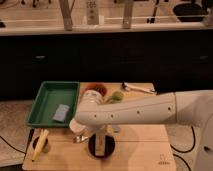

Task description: Place eraser in purple bowl

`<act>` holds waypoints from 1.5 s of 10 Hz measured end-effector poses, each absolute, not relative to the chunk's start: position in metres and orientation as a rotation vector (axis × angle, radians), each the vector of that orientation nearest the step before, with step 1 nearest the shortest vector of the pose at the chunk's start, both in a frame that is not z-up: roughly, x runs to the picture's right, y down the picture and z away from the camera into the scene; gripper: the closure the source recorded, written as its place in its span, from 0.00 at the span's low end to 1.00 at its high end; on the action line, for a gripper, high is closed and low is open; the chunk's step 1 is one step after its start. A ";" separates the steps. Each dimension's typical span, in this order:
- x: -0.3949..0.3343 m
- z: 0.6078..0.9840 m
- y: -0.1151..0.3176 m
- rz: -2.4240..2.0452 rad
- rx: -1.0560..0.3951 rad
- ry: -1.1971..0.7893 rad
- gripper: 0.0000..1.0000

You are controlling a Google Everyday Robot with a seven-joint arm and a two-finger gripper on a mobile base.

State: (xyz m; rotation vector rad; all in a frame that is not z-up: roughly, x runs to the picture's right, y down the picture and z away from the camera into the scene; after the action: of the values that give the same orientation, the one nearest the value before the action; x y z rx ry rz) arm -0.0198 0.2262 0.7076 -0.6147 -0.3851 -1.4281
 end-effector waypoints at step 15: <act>-0.015 0.702 0.217 -1.363 -0.577 -0.395 0.20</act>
State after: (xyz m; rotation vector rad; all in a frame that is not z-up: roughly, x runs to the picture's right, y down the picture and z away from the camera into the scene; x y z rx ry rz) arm -0.0152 0.2174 0.7016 -0.5767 -0.3947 -1.3632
